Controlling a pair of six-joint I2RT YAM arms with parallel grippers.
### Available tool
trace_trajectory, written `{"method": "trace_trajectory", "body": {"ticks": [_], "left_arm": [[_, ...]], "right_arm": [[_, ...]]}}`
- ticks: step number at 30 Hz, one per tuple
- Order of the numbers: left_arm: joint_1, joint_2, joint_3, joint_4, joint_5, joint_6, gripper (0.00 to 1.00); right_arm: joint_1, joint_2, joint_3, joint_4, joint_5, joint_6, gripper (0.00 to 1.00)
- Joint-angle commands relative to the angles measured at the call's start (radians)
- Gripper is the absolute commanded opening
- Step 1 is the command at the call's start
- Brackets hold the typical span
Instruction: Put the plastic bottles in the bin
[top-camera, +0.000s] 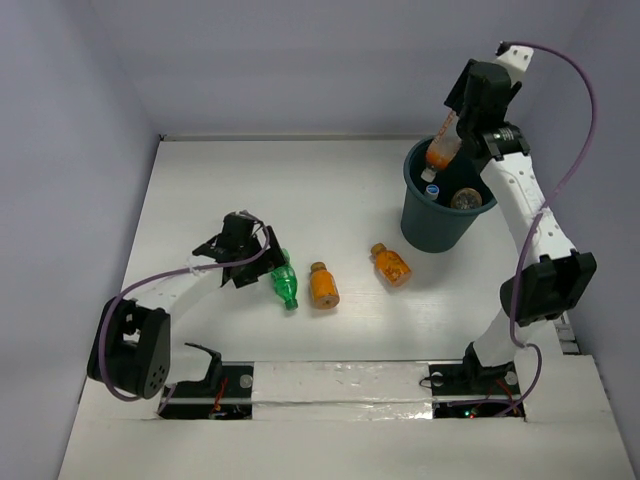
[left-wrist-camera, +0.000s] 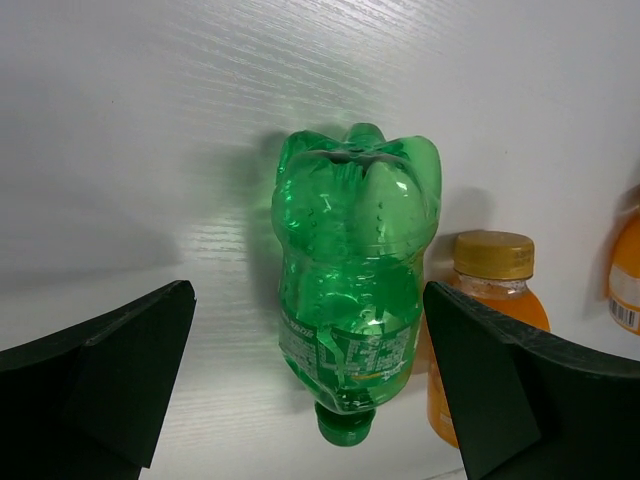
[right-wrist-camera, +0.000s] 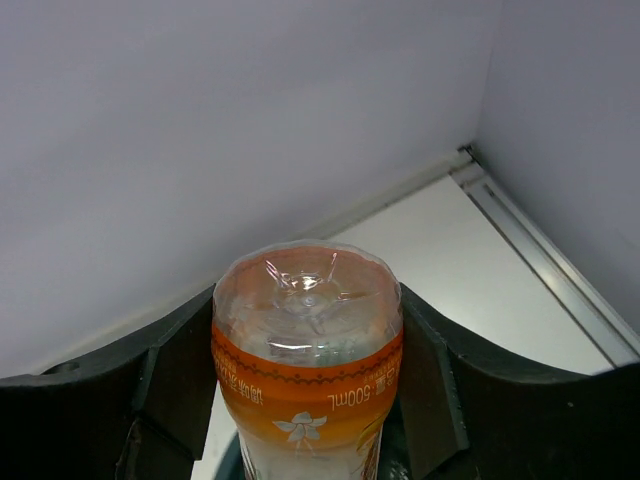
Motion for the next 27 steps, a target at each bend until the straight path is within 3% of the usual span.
{"method": "trace_trajectory", "body": {"ticks": [1,3,6,7,11,15,18,21,27], "left_arm": [[0.004,0.019,0.024,0.029,0.0,0.027,0.99],[0.004,0.033,0.027,0.032,0.0,0.027,0.99],[0.004,0.054,0.03,0.049,0.005,0.027,0.99],[0.004,0.064,0.03,0.052,0.005,0.028,0.99],[0.004,0.088,0.03,0.07,0.009,0.028,0.98],[0.004,0.097,0.021,0.092,0.018,0.018,0.93],[0.004,0.102,0.007,0.115,0.02,0.004,0.9],[0.004,0.107,-0.009,0.141,0.025,-0.025,0.85],[0.004,0.114,-0.013,0.178,0.032,-0.067,0.73]], "right_arm": [[-0.01,-0.038,-0.027,0.112,0.075,0.004,0.53],[-0.01,-0.056,-0.095,0.115,0.064,0.017,0.57],[-0.01,-0.123,-0.179,0.129,0.029,0.05,0.71],[-0.01,-0.145,-0.225,0.13,0.014,0.059,0.8],[-0.01,-0.231,-0.251,0.06,-0.04,0.074,0.93],[-0.01,-0.326,-0.276,0.011,-0.161,0.086,0.93],[0.023,-0.396,-0.339,-0.003,-0.273,0.108,0.81],[0.137,-0.485,-0.438,-0.002,-0.354,0.1,0.66],[0.352,-0.513,-0.58,-0.063,-0.525,0.071,0.7]]}}
